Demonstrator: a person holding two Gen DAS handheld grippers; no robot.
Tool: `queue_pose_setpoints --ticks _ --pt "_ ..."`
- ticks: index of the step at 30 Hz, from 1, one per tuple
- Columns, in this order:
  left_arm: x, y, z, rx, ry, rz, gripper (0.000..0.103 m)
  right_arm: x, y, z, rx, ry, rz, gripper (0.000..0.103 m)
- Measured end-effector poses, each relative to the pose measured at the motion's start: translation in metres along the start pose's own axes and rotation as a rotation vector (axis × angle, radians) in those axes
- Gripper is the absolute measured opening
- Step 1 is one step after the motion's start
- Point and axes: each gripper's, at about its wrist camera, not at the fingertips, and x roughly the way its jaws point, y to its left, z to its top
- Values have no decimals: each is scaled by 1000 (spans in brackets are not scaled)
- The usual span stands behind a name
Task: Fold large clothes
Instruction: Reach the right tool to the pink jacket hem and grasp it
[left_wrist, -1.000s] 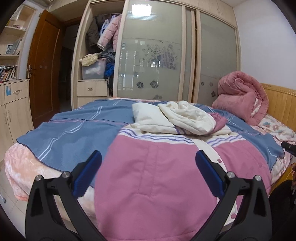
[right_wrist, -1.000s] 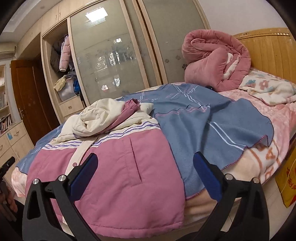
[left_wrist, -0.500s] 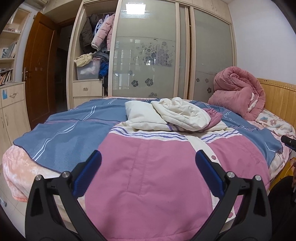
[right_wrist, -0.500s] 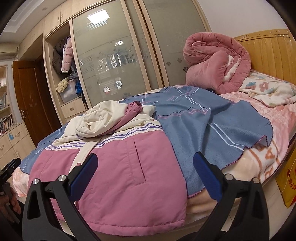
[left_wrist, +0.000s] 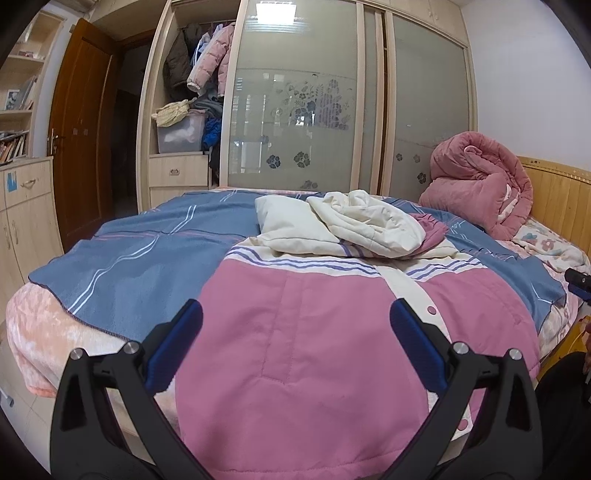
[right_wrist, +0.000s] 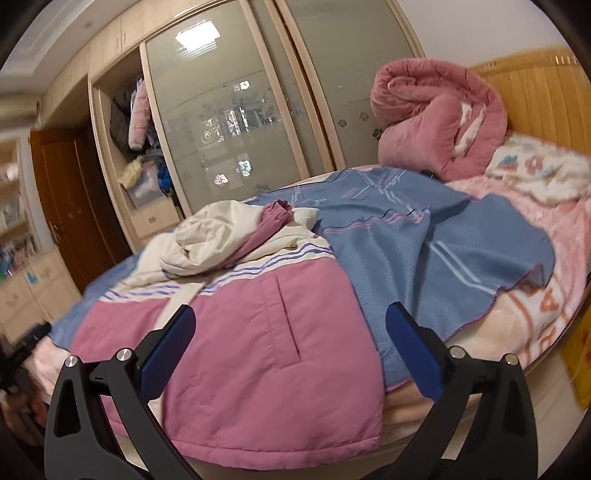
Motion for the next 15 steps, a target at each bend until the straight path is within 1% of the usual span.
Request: queue_pose_setpoints --ticks 2,4,6,7,9,11,13,14,15 --pt "0 2 0 -9 3 -10 101 4 -13 5 45 38 58 102" --pt "0 4 1 -18 4 -21 101 14 -30 12 93 95 118 102" --pt "0 7 0 -29 12 -45 101 26 -53 18 167 157 185 102" --pt "1 9 0 -35 19 -59 101 37 -67 21 206 202 227 102" --pt "3 12 -1 -41 31 -70 101 52 -85 21 255 251 269 102" --pt "5 16 -2 -53 38 -79 101 73 -103 16 309 304 340 102" --pt "5 21 -2 -71 40 -98 101 90 -114 7 334 383 366 102" --pt "6 24 -2 -87 46 -113 101 100 -116 -1 323 448 380 102" --pt "6 27 -3 -103 53 -132 101 104 -116 -6 295 482 375 102"
